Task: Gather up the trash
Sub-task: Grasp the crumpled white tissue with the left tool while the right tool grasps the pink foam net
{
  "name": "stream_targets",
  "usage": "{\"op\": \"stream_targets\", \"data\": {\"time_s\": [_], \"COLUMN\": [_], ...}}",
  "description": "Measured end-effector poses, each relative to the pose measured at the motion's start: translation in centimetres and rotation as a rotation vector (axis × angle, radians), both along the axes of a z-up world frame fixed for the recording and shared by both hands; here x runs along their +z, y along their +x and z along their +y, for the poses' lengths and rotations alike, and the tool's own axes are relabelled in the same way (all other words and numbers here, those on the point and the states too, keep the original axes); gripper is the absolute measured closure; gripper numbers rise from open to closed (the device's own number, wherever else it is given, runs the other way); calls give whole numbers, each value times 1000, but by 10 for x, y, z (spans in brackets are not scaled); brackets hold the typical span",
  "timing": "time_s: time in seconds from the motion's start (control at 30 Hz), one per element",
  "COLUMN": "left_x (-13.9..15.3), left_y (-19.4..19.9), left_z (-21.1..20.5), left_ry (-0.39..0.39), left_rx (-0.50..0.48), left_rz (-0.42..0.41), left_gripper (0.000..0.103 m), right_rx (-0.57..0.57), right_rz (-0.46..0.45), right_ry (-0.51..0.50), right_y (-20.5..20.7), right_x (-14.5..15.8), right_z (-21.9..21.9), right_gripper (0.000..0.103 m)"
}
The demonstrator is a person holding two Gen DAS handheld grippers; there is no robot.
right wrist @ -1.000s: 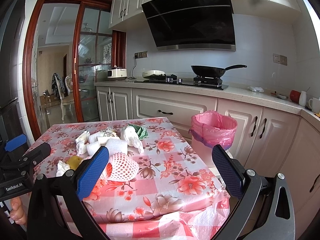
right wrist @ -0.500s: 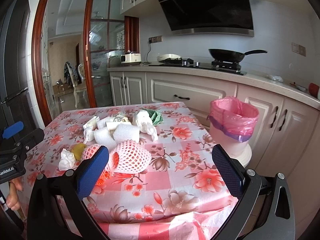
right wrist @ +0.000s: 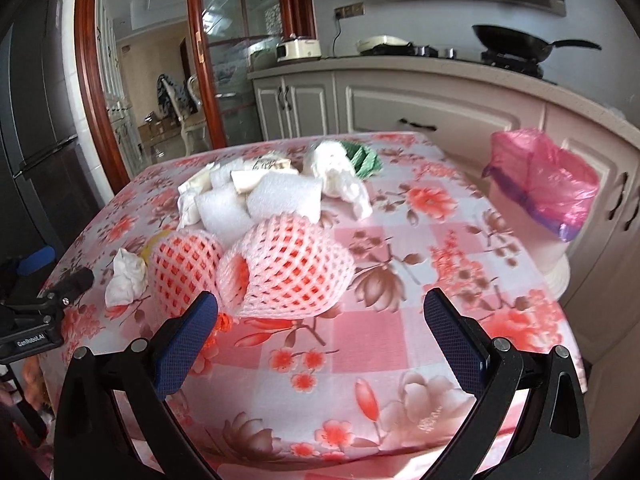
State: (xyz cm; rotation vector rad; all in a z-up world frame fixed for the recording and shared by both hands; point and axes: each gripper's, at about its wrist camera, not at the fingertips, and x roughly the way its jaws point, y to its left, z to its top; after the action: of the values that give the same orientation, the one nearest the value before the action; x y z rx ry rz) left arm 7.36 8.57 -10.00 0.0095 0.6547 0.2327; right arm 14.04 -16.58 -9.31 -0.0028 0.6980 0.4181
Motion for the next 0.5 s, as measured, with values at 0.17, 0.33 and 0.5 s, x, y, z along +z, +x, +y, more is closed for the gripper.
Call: {"op": "stream_targets", "data": {"time_s": [0.17, 0.33, 0.5], "left_x": [-14, -21, -30], "left_y": [8, 26, 37], "left_z": [23, 25, 22], "left_ry": [-119, -84, -84], "left_rx": [62, 54, 46], "left_rz": [3, 29, 58], "left_gripper": [4, 5, 6], "right_rx": [10, 11, -13], "right_rz": [19, 45, 114], "right_ry": [71, 87, 87], "right_y": [16, 41, 57], "right_x": [4, 8, -8], "right_z": [5, 18, 25], "right_gripper": [7, 17, 22]}}
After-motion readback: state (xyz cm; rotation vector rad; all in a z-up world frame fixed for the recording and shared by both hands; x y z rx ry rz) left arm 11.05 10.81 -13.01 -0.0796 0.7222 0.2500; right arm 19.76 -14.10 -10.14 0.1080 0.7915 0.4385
